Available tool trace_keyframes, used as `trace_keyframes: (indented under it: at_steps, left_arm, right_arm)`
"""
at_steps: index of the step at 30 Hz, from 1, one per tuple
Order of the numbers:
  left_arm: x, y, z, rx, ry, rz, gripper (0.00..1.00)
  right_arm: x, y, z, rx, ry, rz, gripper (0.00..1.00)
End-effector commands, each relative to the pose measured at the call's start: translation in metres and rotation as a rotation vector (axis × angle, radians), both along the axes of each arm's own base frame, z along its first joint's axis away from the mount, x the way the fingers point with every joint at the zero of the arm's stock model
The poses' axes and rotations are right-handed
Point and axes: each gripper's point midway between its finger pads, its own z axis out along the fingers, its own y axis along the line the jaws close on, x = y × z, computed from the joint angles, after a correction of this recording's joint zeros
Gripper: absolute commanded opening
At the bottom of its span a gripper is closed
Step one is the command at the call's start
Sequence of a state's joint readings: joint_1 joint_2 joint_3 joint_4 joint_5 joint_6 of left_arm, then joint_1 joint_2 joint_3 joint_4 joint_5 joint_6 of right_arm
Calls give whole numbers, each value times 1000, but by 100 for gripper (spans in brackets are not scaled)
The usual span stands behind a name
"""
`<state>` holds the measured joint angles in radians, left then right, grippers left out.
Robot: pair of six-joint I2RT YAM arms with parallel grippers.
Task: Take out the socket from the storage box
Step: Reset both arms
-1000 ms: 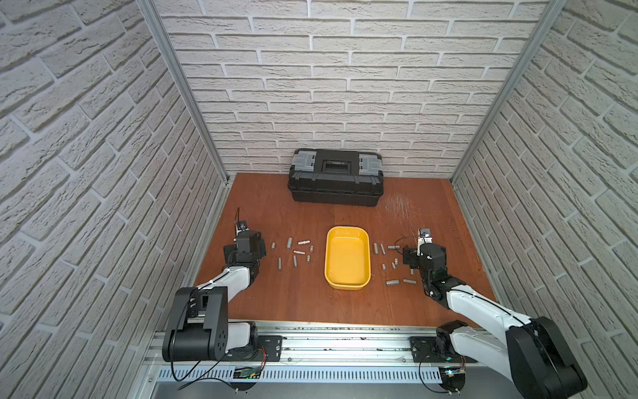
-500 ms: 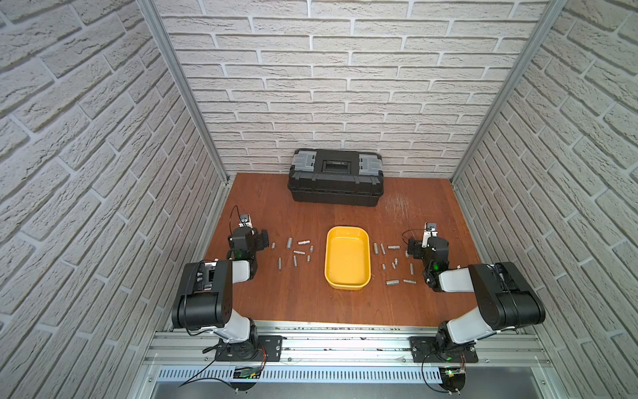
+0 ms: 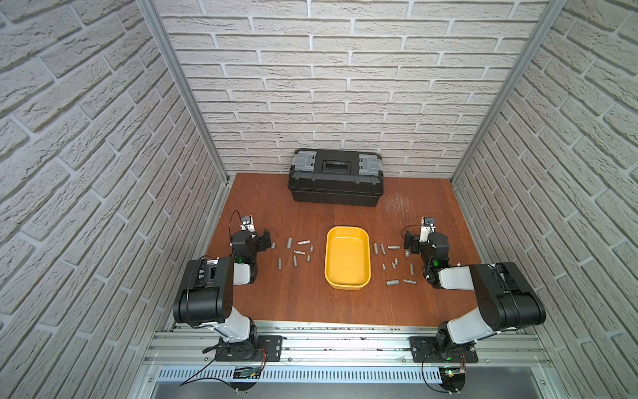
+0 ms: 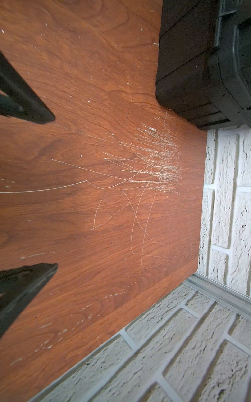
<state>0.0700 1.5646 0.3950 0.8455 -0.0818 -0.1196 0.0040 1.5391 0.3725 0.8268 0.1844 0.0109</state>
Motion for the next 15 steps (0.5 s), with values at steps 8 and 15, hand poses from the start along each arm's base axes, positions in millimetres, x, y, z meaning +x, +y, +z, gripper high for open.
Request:
trace_keyframes:
  at_steps: [8, 15]
  left_arm:
    - [3, -1, 10, 17, -46, -14, 98]
    - [4, -1, 10, 14, -45, -16, 98]
  right_arm:
    - [8, 2, 20, 6, -61, 8, 99]
    - [8, 2, 20, 6, -62, 7, 99]
